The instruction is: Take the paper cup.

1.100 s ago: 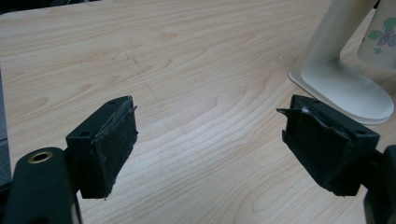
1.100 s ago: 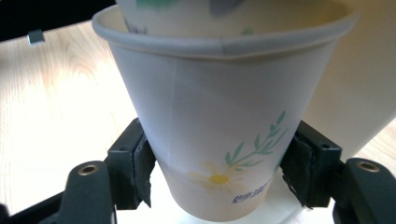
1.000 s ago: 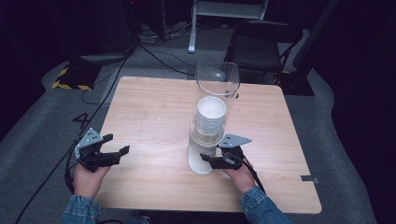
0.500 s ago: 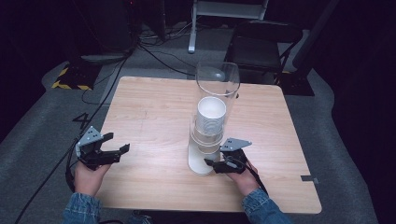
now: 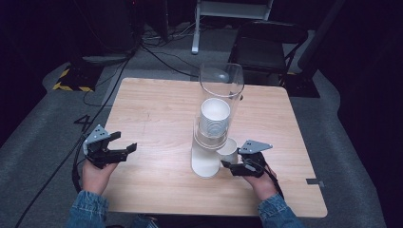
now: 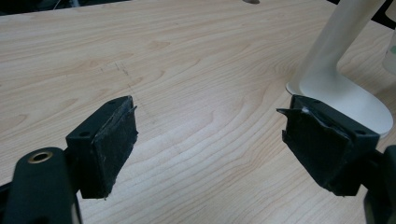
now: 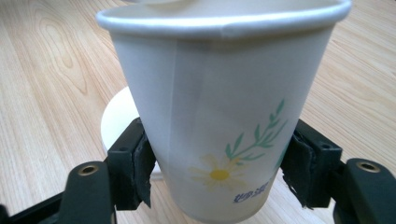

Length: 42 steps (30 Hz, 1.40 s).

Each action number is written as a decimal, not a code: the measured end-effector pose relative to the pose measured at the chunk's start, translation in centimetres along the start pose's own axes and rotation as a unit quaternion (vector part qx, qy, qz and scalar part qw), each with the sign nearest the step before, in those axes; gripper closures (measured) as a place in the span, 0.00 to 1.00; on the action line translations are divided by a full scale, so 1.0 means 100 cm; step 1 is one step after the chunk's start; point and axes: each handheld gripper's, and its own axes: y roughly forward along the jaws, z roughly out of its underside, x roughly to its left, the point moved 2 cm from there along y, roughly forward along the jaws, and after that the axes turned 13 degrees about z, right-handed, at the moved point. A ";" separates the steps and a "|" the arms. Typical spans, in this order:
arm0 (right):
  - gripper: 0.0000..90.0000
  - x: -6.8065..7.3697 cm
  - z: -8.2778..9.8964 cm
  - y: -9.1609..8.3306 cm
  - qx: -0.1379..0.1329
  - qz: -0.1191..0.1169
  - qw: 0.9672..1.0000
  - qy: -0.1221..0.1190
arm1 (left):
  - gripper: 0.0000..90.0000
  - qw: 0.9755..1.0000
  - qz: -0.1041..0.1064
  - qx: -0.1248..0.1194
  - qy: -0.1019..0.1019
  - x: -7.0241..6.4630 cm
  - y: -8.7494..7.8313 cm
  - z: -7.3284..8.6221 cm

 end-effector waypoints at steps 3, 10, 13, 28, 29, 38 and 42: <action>0.38 -0.005 0.003 -0.004 0.003 0.006 1.000 0.007 | 0.19 1.000 0.001 -0.001 0.000 0.000 0.000 0.000; 0.38 -0.029 0.008 -0.023 -0.016 0.026 0.999 0.039 | 0.19 1.000 -0.002 0.002 -0.001 0.000 0.000 0.001; 0.38 -0.035 0.008 -0.026 -0.022 0.032 0.998 0.046 | 0.19 1.000 -0.004 0.005 0.000 -0.001 0.000 0.001; 0.37 -0.088 0.015 -0.033 -0.059 0.105 0.987 0.104 | 0.19 1.000 -0.016 0.024 0.005 -0.006 -0.004 0.005; 0.37 -0.096 0.018 -0.033 -0.056 0.115 0.985 0.114 | 0.19 1.000 -0.016 0.026 0.007 -0.006 -0.004 0.005; 0.37 -0.119 0.029 -0.026 -0.039 0.147 0.977 0.148 | 0.19 0.999 -0.021 0.027 0.003 -0.009 -0.008 0.008; 0.37 -0.126 0.032 -0.019 -0.030 0.155 0.976 0.152 | 0.19 0.999 -0.025 0.026 0.000 -0.009 -0.012 0.011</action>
